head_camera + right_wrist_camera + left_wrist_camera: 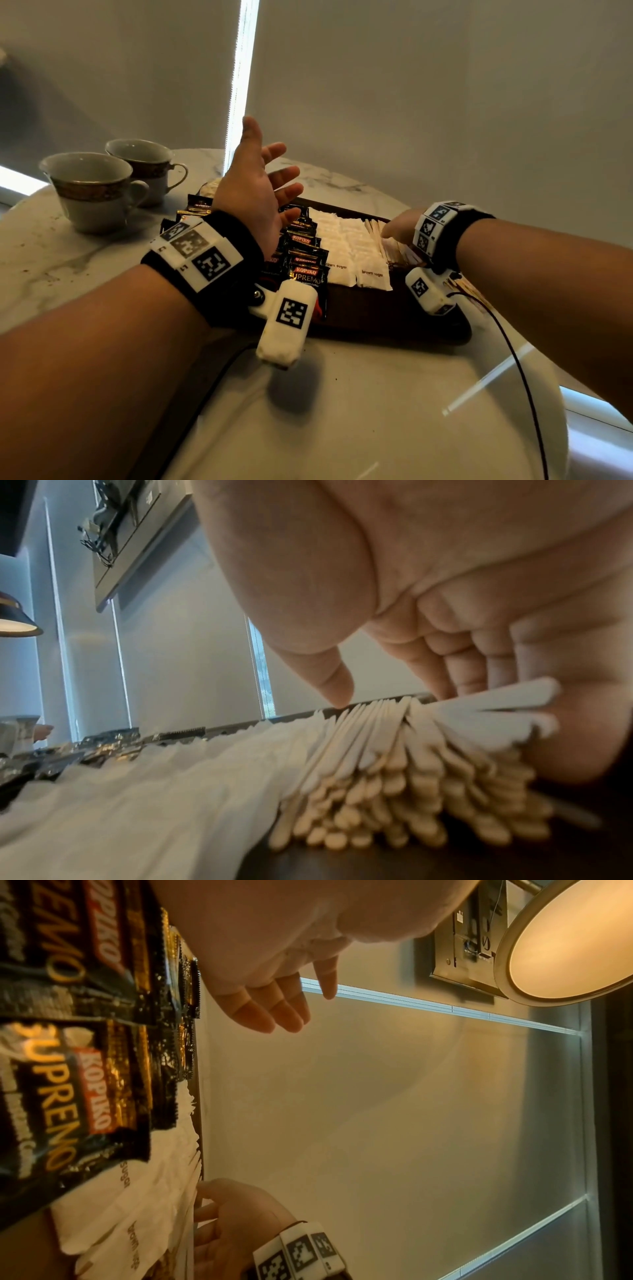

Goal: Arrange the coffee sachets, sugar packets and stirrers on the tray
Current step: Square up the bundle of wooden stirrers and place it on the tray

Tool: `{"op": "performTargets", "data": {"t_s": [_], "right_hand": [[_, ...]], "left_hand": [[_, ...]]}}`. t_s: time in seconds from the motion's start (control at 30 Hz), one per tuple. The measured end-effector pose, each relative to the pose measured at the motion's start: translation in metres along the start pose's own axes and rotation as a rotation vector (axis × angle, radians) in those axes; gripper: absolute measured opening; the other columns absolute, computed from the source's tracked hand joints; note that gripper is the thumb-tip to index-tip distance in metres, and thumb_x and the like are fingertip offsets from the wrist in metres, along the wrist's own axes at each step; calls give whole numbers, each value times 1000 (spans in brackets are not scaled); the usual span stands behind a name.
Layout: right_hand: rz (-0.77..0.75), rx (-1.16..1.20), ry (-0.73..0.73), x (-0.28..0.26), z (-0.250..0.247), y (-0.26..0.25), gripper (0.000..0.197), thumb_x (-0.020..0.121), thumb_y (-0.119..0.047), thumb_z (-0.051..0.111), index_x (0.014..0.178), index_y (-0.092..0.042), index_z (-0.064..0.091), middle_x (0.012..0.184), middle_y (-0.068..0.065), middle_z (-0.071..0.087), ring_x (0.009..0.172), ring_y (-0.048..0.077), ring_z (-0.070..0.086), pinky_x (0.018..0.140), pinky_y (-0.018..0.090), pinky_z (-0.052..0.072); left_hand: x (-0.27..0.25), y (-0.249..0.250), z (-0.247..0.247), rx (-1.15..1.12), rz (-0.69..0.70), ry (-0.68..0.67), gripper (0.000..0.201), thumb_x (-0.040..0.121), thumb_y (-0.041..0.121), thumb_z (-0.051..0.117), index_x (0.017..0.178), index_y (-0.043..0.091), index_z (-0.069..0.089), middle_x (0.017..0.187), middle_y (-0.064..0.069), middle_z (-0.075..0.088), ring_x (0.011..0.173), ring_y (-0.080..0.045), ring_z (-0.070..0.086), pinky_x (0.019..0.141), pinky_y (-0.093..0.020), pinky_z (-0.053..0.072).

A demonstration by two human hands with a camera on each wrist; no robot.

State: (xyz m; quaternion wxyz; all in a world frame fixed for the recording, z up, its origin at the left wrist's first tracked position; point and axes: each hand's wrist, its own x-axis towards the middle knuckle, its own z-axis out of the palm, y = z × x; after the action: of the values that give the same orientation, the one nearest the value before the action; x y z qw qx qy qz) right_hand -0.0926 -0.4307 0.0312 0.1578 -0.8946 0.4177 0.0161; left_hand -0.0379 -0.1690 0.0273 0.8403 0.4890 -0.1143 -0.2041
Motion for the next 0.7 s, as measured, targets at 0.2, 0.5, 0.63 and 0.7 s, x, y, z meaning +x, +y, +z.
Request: {"op": "performTargets", "data": {"t_s": [0.2, 0.5, 0.63, 0.7], "right_hand": [[257, 228, 45, 1, -29, 28, 30, 87, -29, 58, 102, -4, 64, 80, 12, 67, 59, 25, 61, 63, 33, 54], [258, -171, -31, -2, -36, 79, 65, 86, -53, 70, 134, -12, 55, 134, 14, 59, 120, 34, 57, 103, 51, 48], [249, -325, -62, 3, -22, 87, 82, 80, -66, 69, 137, -10, 55, 136, 14, 61, 120, 32, 59, 105, 47, 48], [225, -379, -46, 4, -19, 84, 76, 81, -65, 67, 133, -9, 59, 131, 12, 64, 116, 30, 62, 103, 45, 49]], "left_hand": [[2, 1, -2, -27, -9, 6, 67, 94, 78, 29, 123, 28, 63, 123, -7, 66, 112, -26, 63, 81, -41, 49], [5, -3, -1, -41, -17, 4, 68, 93, 78, 30, 121, 26, 65, 122, -7, 67, 110, -25, 63, 80, -41, 48], [7, -6, -2, -35, -14, -21, 69, 94, 77, 28, 124, 26, 63, 124, -7, 65, 110, -24, 62, 79, -40, 46], [8, -7, -3, -34, -14, -28, 69, 94, 77, 27, 125, 26, 62, 124, -7, 65, 108, -23, 61, 78, -39, 45]]}}
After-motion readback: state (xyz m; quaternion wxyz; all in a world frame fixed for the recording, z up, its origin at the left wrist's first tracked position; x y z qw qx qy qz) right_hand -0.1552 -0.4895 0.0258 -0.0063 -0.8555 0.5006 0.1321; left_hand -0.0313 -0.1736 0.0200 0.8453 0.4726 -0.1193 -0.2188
